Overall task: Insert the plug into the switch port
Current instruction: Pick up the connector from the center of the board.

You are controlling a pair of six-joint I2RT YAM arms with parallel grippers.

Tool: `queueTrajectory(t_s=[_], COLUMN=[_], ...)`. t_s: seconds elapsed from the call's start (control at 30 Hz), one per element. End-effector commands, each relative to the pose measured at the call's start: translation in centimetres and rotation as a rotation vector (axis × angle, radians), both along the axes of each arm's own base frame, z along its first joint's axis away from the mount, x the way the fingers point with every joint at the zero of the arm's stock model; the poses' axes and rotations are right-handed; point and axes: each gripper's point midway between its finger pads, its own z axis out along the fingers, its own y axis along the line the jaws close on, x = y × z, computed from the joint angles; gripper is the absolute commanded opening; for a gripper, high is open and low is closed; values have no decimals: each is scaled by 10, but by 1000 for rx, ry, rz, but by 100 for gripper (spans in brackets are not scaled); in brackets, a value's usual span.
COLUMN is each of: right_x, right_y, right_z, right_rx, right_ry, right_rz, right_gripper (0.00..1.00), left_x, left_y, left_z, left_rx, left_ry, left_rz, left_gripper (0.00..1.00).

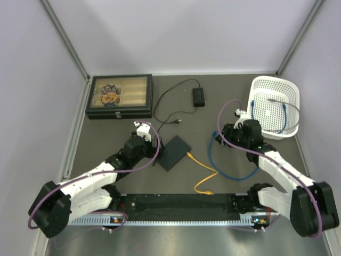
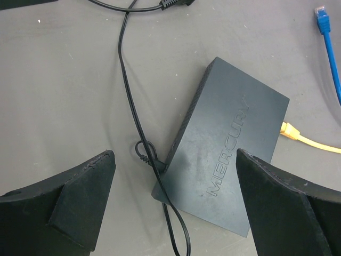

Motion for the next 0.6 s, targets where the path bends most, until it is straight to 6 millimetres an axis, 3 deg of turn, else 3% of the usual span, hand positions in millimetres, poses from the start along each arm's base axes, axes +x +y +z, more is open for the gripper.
queueTrajectory(t_s=[0.0,0.07,0.1,0.23,0.4,0.57], right_x=[40,48,51,61,59,53], right_y=[-8,0,-1,13,15,25], right_z=[7,7,-5,-18,-42,-62], right_rx=[-46,-87,-122,-138,-212,-224], right_ry=[-20,-19,12,52,103,141], right_rz=[-131,-125,-139,-144,-176,-140], right_gripper=[57,57,57,55,53,45], left_x=[11,10,10,9,7,7], left_y=[-9,-9,-9,-8,-11,-14], left_z=[19,18,18,16,15,14], left_rx=[-25,-21,-20,-16,-30,-34], left_ry=[-67,-75,-76,-79,-83,-72], left_rz=[-24,-30,-32,-38,-54,-65], left_gripper=[99,99,99,99,99,99])
